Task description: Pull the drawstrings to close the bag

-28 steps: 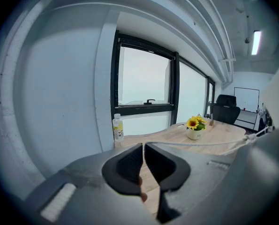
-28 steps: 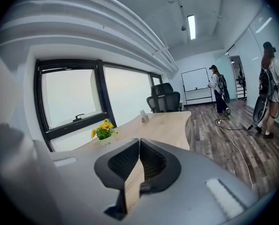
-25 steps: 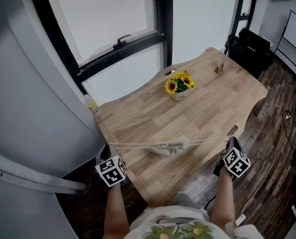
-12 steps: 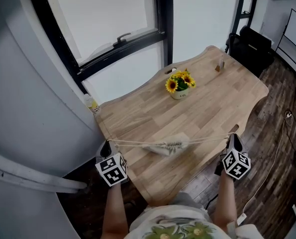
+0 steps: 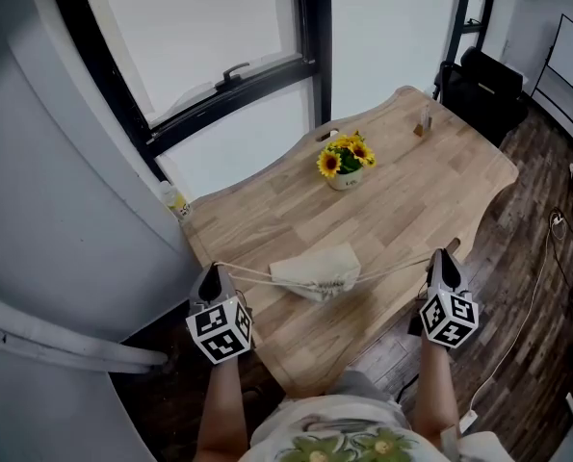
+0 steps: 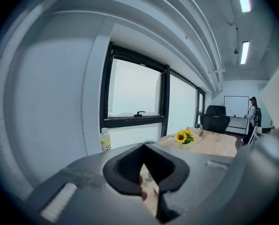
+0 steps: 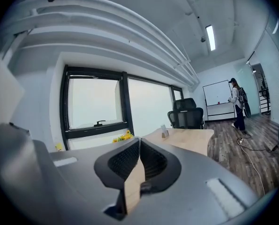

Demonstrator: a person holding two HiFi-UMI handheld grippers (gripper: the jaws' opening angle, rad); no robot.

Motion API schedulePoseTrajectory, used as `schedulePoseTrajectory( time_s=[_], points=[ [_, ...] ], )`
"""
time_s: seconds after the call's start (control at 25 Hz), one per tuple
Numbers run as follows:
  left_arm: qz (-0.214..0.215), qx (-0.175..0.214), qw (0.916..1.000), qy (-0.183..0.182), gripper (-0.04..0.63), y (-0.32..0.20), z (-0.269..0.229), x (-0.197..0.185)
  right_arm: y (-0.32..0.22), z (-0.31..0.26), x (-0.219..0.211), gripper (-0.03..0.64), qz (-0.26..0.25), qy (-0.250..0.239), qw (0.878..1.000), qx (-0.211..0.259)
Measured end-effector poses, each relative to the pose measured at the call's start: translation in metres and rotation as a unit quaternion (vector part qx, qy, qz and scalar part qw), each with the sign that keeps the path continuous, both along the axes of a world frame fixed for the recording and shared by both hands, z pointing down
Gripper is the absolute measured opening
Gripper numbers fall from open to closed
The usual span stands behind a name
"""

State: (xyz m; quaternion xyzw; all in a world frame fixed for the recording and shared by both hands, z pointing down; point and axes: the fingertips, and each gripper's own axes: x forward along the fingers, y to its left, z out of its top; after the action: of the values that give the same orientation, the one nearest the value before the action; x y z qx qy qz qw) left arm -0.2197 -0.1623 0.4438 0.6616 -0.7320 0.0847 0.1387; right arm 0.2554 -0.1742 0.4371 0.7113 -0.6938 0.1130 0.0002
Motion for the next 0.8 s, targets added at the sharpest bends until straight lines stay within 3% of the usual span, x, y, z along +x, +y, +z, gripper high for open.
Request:
schedulePoseTrajectory(
  time_s=[0.8],
  points=[
    [0.09, 0.023, 0.9956, 0.0, 0.006, 0.01, -0.008, 0.062, 0.011, 0.002, -0.07, 0.008, -0.098, 0.015, 0.995, -0.01]
  ],
)
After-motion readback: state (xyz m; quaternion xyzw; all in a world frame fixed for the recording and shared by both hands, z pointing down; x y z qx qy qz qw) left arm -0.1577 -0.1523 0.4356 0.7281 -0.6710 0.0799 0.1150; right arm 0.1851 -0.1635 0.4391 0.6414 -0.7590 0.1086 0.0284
